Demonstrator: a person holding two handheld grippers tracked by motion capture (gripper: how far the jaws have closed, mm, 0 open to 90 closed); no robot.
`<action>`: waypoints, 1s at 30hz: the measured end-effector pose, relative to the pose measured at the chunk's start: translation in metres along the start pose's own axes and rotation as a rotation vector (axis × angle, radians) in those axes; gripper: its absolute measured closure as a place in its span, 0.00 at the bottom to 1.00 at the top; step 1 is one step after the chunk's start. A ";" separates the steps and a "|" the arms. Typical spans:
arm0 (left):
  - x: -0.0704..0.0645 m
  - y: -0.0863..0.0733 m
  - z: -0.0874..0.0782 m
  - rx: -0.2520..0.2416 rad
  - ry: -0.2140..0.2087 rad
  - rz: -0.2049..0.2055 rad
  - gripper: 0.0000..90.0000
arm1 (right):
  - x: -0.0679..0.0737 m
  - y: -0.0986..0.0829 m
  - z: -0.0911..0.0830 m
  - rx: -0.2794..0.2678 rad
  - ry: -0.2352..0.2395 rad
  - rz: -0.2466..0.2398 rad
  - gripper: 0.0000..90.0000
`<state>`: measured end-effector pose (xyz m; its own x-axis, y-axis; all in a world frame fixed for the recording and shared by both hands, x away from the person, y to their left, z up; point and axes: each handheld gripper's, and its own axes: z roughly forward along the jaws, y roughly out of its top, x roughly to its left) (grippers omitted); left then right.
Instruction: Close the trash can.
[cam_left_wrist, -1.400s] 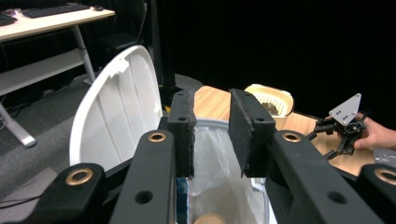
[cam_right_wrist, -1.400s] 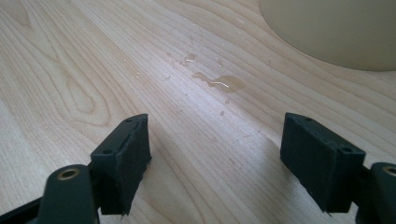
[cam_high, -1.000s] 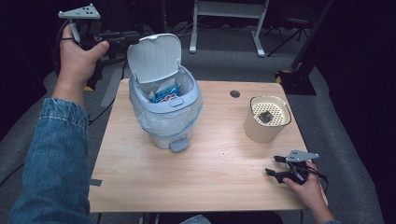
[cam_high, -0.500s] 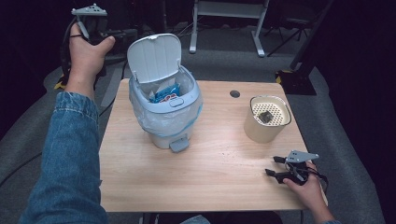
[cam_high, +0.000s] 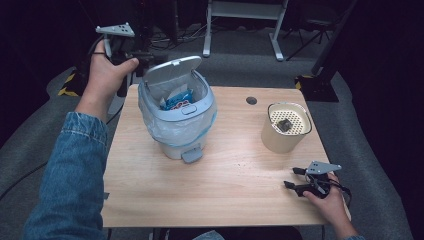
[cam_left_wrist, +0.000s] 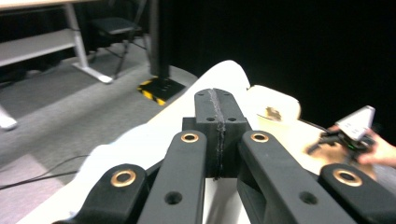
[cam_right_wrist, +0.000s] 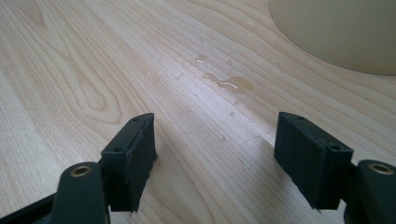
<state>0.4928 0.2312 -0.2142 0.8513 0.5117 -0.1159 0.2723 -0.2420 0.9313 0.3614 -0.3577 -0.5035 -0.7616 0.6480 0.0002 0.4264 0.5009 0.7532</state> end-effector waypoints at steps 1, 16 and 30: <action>-0.002 -0.002 0.002 0.004 -0.009 0.001 1.00 | 0.000 0.000 0.000 0.000 0.000 0.000 0.33; -0.025 -0.038 0.022 0.073 -0.084 0.053 1.00 | 0.000 0.000 0.000 0.001 0.000 -0.003 0.33; -0.029 -0.052 0.039 0.155 -0.070 0.108 1.00 | -0.001 0.000 0.000 0.001 0.001 0.001 0.33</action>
<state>0.4713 0.1967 -0.2728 0.9069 0.4188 -0.0467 0.2388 -0.4196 0.8757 0.3619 -0.3581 -0.5035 -0.7615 0.6482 0.0016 0.4277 0.5006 0.7526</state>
